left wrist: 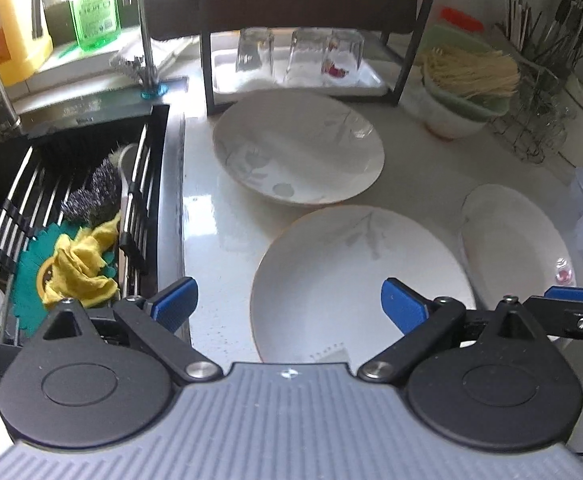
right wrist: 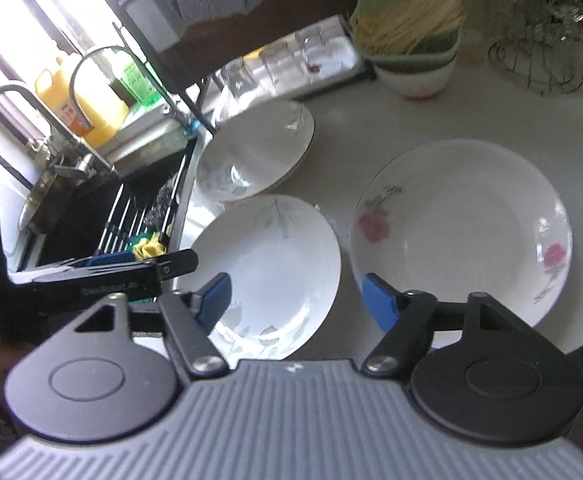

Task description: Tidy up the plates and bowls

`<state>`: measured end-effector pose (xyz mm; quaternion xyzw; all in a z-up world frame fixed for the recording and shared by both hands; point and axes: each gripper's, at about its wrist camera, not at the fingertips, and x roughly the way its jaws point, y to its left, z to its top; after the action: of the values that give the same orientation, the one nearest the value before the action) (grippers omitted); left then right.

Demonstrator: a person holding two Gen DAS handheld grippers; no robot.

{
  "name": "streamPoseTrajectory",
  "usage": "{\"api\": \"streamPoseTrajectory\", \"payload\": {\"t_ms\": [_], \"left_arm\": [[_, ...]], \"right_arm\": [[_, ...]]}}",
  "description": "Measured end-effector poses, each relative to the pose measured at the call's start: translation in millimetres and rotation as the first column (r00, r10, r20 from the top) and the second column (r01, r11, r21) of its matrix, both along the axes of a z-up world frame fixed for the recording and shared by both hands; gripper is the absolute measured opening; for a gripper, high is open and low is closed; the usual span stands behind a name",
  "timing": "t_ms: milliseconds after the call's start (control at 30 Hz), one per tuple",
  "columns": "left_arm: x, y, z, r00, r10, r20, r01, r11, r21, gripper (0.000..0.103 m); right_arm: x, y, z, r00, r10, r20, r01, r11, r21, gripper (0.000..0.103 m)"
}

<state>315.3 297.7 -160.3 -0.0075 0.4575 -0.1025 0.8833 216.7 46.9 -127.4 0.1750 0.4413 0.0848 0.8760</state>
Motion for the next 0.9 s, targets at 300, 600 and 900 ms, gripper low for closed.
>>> {"api": "streamPoseTrajectory", "payload": {"t_ms": [300, 600, 900], "left_arm": [[17.0, 8.3, -33.4, 0.998, -0.023, -0.05, 0.021, 0.998, -0.052, 0.074], [41.6, 18.5, -51.6, 0.995, -0.049, -0.085, 0.041, 0.995, -0.088, 0.047], [56.6, 18.3, -58.7, 0.992, -0.085, -0.09, 0.071, 0.986, -0.148, 0.034]], "right_arm": [[20.8, 14.3, -32.5, 0.993, 0.0, -0.116, 0.002, 1.0, 0.011, 0.049], [36.1, 12.0, -53.0, 0.978, -0.092, -0.187, 0.097, 0.995, 0.019, 0.038], [49.0, 8.1, -71.3, 0.957, -0.153, -0.246, 0.164, 0.986, 0.024, 0.018]]}}
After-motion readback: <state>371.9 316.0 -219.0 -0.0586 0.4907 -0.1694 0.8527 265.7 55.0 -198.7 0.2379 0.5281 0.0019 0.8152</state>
